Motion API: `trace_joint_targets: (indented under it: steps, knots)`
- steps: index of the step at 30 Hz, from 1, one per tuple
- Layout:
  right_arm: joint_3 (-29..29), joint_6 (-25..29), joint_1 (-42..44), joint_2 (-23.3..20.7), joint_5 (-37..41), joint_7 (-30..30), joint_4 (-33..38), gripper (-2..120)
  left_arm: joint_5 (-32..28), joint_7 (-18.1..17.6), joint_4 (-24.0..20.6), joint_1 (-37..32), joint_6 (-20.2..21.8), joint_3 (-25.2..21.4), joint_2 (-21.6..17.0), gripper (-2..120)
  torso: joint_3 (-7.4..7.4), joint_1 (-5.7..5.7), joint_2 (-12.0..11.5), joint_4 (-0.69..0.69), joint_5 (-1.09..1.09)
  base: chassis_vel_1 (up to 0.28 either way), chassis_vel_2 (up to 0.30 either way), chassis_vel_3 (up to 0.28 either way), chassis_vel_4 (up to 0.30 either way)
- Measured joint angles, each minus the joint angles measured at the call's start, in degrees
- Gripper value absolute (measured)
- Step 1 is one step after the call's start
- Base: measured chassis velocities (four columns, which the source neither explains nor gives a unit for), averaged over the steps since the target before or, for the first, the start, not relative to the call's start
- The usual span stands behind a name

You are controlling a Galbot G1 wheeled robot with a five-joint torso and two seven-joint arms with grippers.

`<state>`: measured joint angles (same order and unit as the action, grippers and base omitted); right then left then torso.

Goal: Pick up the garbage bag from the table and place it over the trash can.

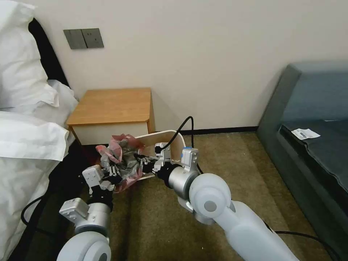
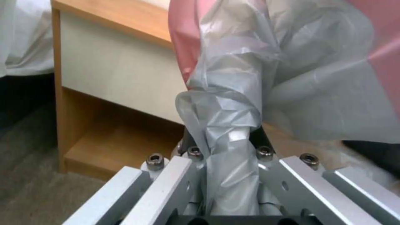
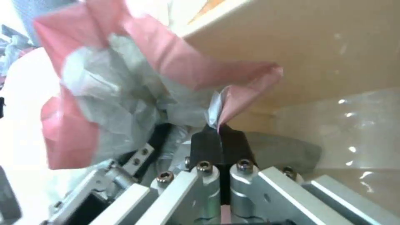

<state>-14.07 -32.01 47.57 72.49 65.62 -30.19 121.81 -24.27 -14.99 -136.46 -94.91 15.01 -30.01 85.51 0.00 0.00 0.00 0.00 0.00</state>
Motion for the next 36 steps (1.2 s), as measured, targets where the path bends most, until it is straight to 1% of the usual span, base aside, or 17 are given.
trace_joint_targets:
  steps: [4,8,11,16,19,24,28,36]
  knots:
    - [-0.11,0.56,0.44,-0.05,-1.16,0.44,0.74,0,0.00,-0.23,0.55,0.17,0.12,-0.17,0.07,7,0.00,0.00,0.00,0.00,0.00,0.000,0.000,0.000,0.000]
    - [0.20,1.32,1.71,-0.77,-2.97,1.29,3.02,0,-0.16,-0.74,1.67,0.30,0.37,-0.65,0.07,7,0.00,0.00,0.00,0.00,0.00,0.000,0.000,0.000,0.000]
    - [1.16,1.85,2.93,-1.81,-4.03,1.90,5.41,0,-0.21,-1.05,2.43,0.43,0.48,-0.85,0.23,7,0.00,0.00,0.00,0.00,0.00,0.000,0.000,0.000,0.000]
    - [2.68,2.41,4.01,-2.94,-4.85,2.63,7.18,0,-0.23,-1.12,2.68,0.52,0.50,-0.81,0.57,7,0.00,0.00,0.00,0.00,0.01,0.000,0.000,0.000,0.000]
    - [4.16,3.32,5.04,-3.92,-6.63,3.62,8.35,0,-0.23,-1.13,2.68,0.52,0.51,-0.74,0.95,7,0.00,0.00,0.00,0.00,0.01,0.000,0.000,0.000,0.000]
    - [5.45,3.72,5.70,-4.59,-8.09,4.59,9.01,0,-0.24,-1.12,2.81,0.46,0.50,-0.82,0.97,7,0.00,0.00,0.00,0.00,0.01,0.000,0.000,0.000,0.000]
    - [7.96,4.41,7.01,-5.38,-10.06,6.06,9.05,0,-0.25,-1.09,2.62,0.10,0.43,-0.93,0.91,7,0.00,0.00,0.00,0.00,0.01,0.000,0.000,0.000,0.000]
    - [12.12,5.05,8.60,-6.43,-12.19,7.10,8.77,0,-0.25,-1.09,2.10,-0.20,0.34,-1.21,0.75,7,0.00,0.00,0.00,0.00,0.01,0.000,0.000,0.000,0.000]
